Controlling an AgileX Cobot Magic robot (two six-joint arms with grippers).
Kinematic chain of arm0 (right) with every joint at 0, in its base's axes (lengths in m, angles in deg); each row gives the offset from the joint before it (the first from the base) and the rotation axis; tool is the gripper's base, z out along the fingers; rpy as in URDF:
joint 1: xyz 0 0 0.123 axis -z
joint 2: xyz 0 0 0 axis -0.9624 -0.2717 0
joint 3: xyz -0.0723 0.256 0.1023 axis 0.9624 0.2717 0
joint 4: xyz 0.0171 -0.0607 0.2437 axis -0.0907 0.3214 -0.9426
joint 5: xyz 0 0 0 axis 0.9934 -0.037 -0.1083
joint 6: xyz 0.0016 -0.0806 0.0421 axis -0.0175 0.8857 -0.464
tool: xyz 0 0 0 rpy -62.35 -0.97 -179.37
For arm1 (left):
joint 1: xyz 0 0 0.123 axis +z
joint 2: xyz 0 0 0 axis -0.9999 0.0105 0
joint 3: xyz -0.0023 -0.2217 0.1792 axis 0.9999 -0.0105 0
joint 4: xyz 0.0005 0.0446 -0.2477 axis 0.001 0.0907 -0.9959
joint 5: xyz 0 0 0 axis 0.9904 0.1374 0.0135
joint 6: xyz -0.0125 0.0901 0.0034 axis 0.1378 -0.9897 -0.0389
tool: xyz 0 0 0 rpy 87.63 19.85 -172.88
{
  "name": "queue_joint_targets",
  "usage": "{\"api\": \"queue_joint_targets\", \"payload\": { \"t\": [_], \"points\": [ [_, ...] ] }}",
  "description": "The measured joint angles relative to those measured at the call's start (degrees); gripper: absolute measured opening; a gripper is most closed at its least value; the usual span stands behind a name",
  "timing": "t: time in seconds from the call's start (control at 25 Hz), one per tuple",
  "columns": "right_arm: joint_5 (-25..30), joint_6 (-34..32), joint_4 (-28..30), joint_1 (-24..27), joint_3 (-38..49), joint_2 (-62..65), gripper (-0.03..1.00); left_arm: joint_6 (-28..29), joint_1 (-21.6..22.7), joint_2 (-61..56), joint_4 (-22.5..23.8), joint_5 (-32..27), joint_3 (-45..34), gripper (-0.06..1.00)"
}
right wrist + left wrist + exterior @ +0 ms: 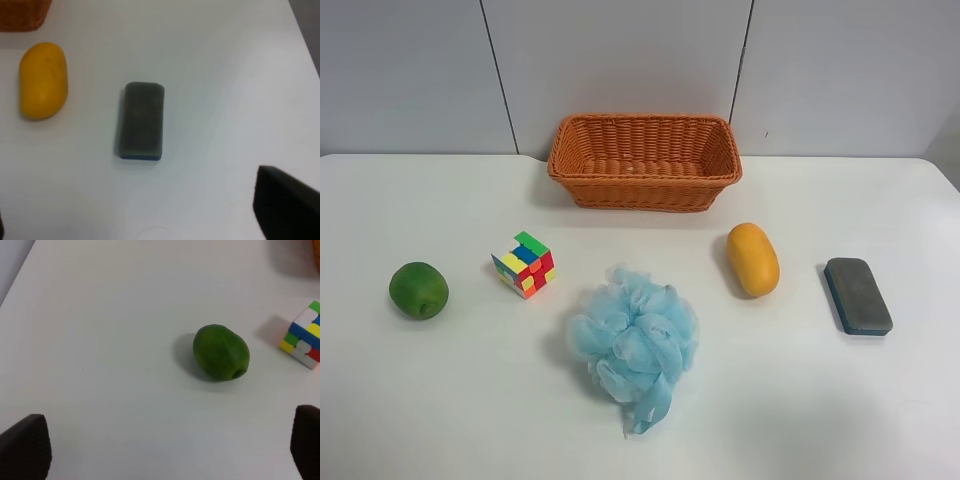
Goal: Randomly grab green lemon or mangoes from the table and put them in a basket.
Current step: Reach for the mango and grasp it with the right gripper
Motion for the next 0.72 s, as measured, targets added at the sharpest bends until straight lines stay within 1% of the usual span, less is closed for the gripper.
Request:
{"api": "queue_joint_targets", "payload": {
  "t": [0.72],
  "points": [
    [0.00, 0.00, 0.00, 0.00, 0.00, 0.00, 0.99, 0.00, 0.00, 0.00, 0.00, 0.00, 0.00, 0.95]
  ]
}}
